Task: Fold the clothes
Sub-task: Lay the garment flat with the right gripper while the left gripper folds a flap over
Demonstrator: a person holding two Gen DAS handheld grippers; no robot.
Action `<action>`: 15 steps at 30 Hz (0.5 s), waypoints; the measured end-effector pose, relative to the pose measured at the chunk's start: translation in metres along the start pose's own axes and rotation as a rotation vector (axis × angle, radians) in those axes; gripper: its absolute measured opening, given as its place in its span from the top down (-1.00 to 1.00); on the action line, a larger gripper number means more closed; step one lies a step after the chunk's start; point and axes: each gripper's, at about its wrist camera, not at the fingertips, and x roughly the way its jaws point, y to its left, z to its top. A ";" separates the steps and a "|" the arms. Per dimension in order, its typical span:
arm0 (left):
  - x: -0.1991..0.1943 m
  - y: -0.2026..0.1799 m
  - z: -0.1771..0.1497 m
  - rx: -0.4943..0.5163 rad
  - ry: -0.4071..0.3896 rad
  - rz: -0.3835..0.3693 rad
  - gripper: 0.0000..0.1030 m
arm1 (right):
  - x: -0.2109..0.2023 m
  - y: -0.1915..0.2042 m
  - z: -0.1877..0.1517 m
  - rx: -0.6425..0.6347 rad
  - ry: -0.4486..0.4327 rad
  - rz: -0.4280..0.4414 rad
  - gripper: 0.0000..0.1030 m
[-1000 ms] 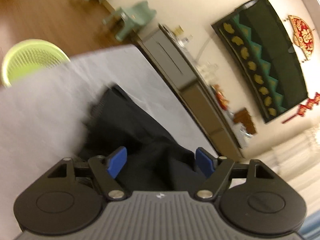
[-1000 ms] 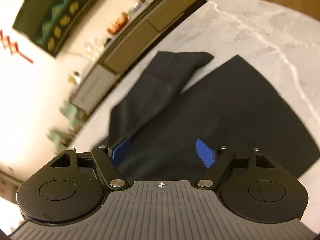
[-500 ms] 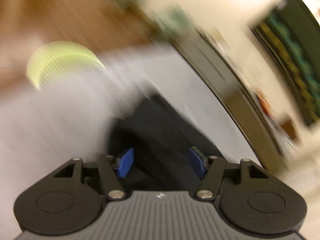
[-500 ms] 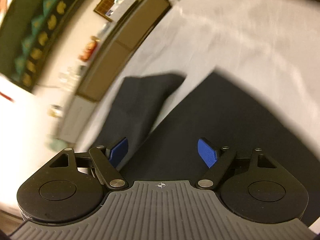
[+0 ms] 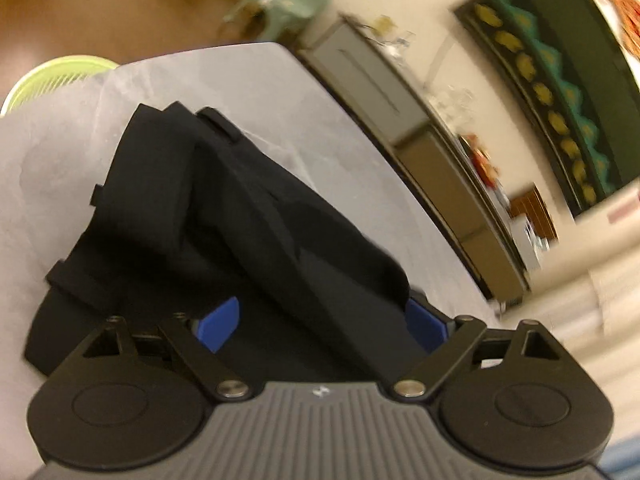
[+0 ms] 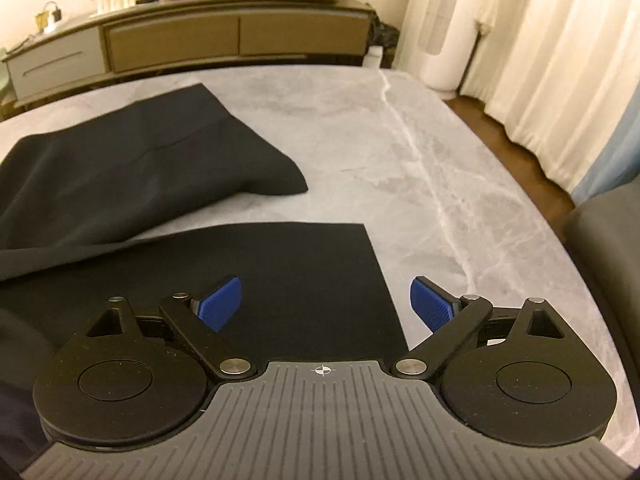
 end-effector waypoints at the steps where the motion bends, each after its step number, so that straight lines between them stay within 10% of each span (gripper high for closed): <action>1: 0.007 -0.001 0.005 -0.003 0.005 0.015 -0.81 | 0.004 -0.001 0.000 -0.004 -0.002 0.004 -0.83; 3: 0.026 -0.003 0.014 0.004 0.036 0.045 -0.72 | 0.010 -0.003 -0.001 -0.004 0.001 0.036 -0.58; 5: 0.037 -0.003 0.020 0.015 0.052 0.055 0.06 | 0.014 -0.006 0.000 0.025 0.010 0.114 -0.03; 7: 0.040 -0.006 0.022 0.027 0.052 0.036 0.94 | 0.015 -0.006 0.007 0.020 0.021 0.134 1.00; 11: -0.003 -0.012 0.029 0.059 -0.063 -0.163 0.97 | -0.021 -0.003 0.016 -0.013 -0.130 0.157 1.00; 15: -0.081 0.009 0.006 0.108 -0.143 -0.350 0.97 | -0.119 -0.037 0.001 -0.015 -0.507 0.256 1.00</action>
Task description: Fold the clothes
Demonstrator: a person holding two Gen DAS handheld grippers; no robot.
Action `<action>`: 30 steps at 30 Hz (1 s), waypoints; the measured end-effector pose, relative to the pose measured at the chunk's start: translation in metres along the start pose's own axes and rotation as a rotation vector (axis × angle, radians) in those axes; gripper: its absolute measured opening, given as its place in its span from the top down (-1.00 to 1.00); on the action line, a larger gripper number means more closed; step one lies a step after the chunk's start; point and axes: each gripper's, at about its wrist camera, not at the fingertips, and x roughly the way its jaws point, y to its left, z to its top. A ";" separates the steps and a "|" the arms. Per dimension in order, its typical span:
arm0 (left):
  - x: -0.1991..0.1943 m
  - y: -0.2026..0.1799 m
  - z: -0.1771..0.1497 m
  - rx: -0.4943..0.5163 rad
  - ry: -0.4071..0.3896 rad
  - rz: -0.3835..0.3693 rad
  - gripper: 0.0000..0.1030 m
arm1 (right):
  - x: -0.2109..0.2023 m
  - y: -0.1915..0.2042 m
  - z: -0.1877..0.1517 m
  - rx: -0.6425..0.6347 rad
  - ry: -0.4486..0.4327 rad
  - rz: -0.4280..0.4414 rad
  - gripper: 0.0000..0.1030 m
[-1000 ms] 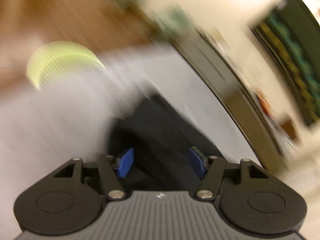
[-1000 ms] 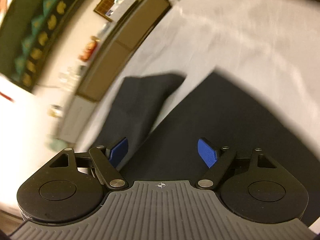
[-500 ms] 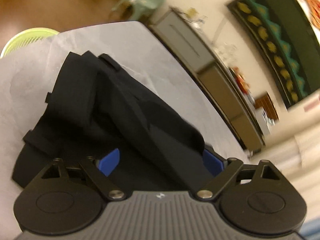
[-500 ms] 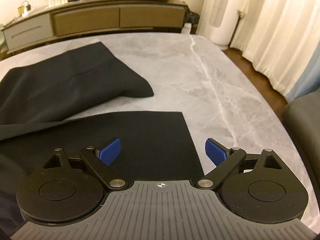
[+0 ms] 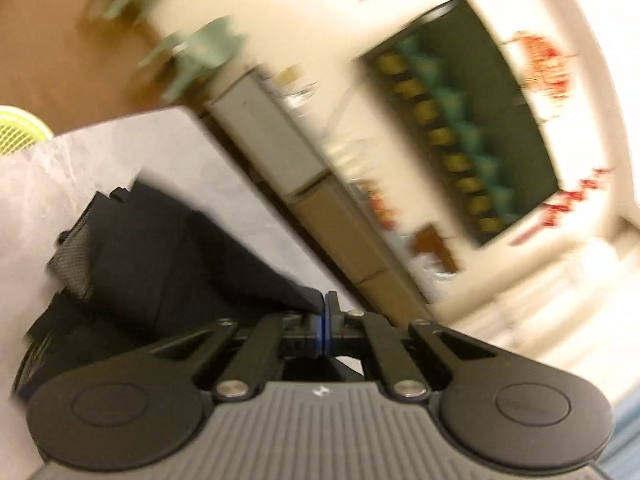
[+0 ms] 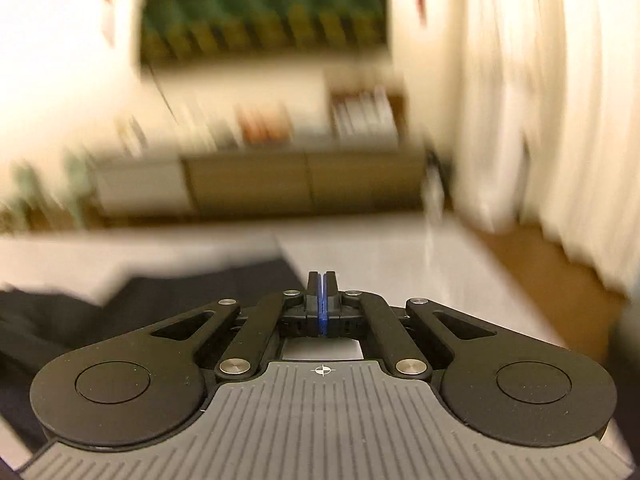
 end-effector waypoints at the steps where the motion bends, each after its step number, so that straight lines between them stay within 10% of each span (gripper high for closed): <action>1: -0.016 0.006 -0.010 0.008 0.007 0.008 0.97 | -0.019 -0.005 -0.001 0.011 -0.014 -0.012 1.00; 5: -0.033 0.055 -0.054 -0.102 0.127 0.149 0.97 | -0.033 -0.037 -0.042 0.290 0.202 0.058 0.67; 7: -0.030 0.066 -0.063 -0.112 0.157 0.202 0.97 | -0.013 -0.031 -0.060 0.430 0.334 0.128 -0.03; 11: -0.031 0.062 -0.059 -0.113 0.110 0.186 0.97 | 0.030 0.014 -0.067 0.649 0.440 0.336 -0.50; 14: -0.038 0.059 -0.059 -0.112 0.091 0.186 0.97 | 0.064 0.049 -0.059 0.644 0.462 0.261 -0.78; 17: -0.053 0.060 -0.057 -0.115 0.065 0.172 0.97 | 0.103 0.068 -0.062 0.656 0.524 0.169 -0.69; 20: -0.070 0.054 -0.056 -0.103 0.056 0.167 0.97 | 0.134 0.077 -0.068 0.654 0.578 0.121 -0.15; 22: -0.069 0.050 -0.050 -0.093 0.044 0.166 0.97 | 0.150 0.082 -0.068 0.628 0.598 0.090 0.83; 25: -0.063 0.043 -0.038 -0.076 0.023 0.164 0.97 | 0.154 0.088 -0.057 0.589 0.554 0.054 0.99; 30: -0.082 0.019 -0.026 -0.045 -0.089 0.025 0.97 | 0.046 0.071 0.015 0.591 0.199 0.170 1.00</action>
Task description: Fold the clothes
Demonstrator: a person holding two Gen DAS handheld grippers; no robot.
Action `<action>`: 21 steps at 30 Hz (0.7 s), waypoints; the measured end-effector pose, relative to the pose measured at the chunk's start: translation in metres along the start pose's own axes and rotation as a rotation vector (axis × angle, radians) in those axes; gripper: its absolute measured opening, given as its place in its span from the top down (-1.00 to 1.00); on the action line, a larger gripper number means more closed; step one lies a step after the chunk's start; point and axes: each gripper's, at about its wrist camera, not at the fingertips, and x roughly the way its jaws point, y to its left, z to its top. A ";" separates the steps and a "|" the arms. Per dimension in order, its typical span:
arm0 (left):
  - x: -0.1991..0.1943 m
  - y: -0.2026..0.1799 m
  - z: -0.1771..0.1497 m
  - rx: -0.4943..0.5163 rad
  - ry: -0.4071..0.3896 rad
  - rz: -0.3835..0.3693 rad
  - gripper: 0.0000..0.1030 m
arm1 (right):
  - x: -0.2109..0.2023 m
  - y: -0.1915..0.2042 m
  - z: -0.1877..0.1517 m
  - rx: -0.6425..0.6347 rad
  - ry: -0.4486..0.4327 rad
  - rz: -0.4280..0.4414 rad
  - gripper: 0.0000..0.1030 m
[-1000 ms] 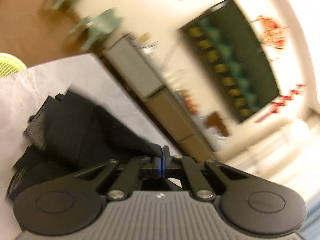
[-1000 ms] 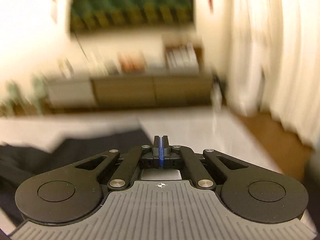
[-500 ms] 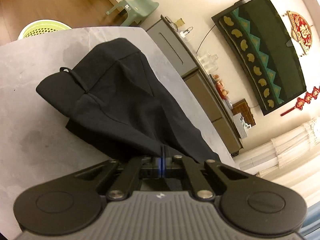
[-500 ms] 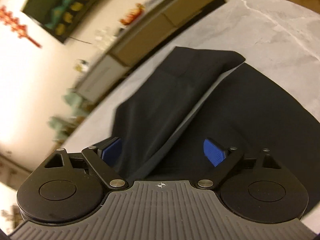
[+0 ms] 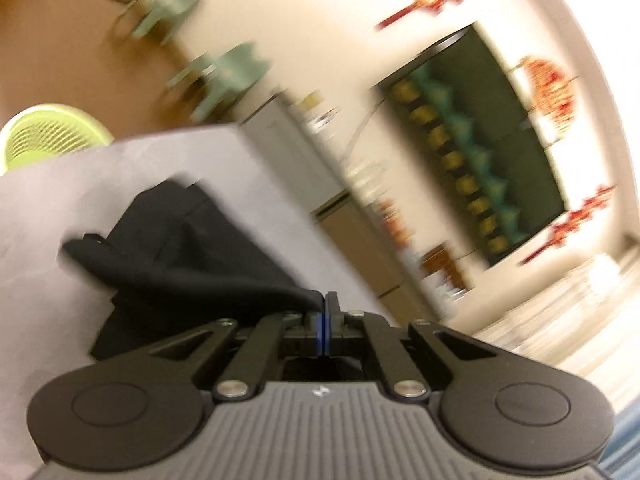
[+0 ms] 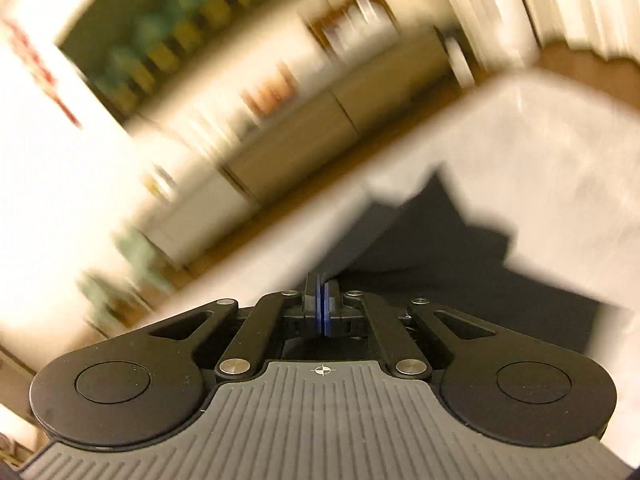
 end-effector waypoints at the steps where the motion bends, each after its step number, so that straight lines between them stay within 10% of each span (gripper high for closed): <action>1: -0.006 0.001 -0.005 -0.009 0.014 -0.007 0.97 | -0.034 0.006 -0.002 -0.006 -0.049 0.025 1.00; 6: -0.020 0.026 -0.038 -0.105 0.142 0.099 0.97 | -0.155 -0.049 -0.067 -0.020 -0.114 -0.132 1.00; 11: -0.022 0.045 -0.070 -0.175 0.191 0.272 0.97 | -0.154 -0.130 -0.118 0.176 0.091 -0.296 0.94; 17: -0.025 0.042 -0.081 -0.132 0.156 0.327 0.93 | -0.159 -0.095 -0.106 -0.010 -0.060 -0.375 0.24; 21: -0.028 0.042 -0.080 -0.096 0.146 0.348 0.91 | -0.122 -0.049 -0.118 -0.259 0.045 -0.258 -0.43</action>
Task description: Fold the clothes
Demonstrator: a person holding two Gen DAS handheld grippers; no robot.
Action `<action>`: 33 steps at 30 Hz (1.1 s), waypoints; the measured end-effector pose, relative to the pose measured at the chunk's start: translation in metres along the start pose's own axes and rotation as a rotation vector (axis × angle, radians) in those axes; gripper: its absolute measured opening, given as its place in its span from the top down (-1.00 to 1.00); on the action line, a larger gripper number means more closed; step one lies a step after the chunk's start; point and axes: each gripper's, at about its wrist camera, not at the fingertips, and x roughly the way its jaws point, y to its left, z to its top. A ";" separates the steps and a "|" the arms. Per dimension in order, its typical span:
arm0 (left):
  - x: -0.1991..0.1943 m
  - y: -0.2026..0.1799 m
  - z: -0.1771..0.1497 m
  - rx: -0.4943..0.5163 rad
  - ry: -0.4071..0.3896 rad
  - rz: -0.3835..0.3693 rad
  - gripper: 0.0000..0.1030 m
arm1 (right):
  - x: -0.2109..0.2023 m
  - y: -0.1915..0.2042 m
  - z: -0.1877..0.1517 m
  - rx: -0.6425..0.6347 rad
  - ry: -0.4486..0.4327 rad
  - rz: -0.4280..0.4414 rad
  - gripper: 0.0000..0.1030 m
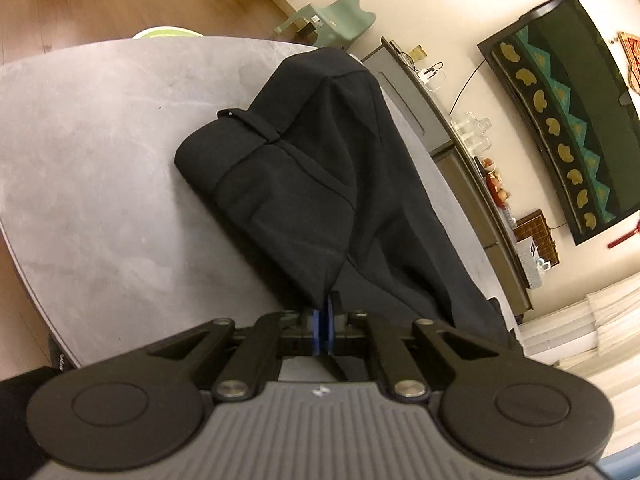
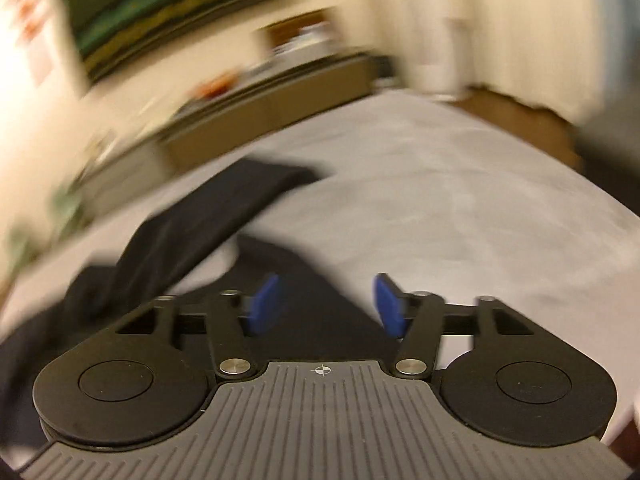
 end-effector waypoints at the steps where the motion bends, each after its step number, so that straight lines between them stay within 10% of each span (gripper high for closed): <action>1: -0.002 0.001 0.000 0.001 -0.011 0.005 0.91 | 0.010 0.017 -0.005 -0.096 0.035 0.018 -0.60; 5: -0.013 0.006 0.004 -0.008 -0.077 0.042 0.92 | 0.065 0.058 -0.021 -0.420 0.157 -0.078 -0.39; 8: -0.013 0.010 0.006 -0.004 -0.089 0.077 0.92 | 0.086 0.038 -0.003 -0.359 0.231 -0.074 0.26; 9: -0.013 0.012 0.005 -0.004 -0.084 0.084 0.92 | 0.090 0.029 0.006 -0.324 0.247 -0.064 0.88; 14: -0.008 0.007 0.003 0.011 -0.079 0.117 0.92 | 0.079 -0.069 0.054 0.020 0.135 -0.242 0.80; 16: -0.007 -0.001 0.003 0.032 -0.088 0.131 0.93 | 0.070 -0.104 0.061 0.144 0.073 -0.341 0.31; 19: -0.014 -0.015 0.003 0.086 -0.130 0.141 0.91 | 0.045 -0.127 0.069 0.243 -0.019 -0.385 0.11; 22: -0.031 -0.031 0.000 0.171 -0.233 0.152 0.84 | 0.016 -0.112 0.069 0.194 -0.092 -0.257 0.05; 25: -0.049 -0.047 -0.006 0.260 -0.356 0.169 0.75 | 0.019 -0.067 0.049 0.028 0.069 -0.012 -0.02; 29: -0.063 -0.055 -0.011 0.282 -0.451 0.133 0.75 | 0.049 -0.030 0.026 -0.153 0.219 -0.021 -0.02; 33: -0.040 -0.063 -0.011 0.318 -0.315 0.053 0.71 | 0.084 -0.020 0.032 -0.216 0.251 -0.124 -0.02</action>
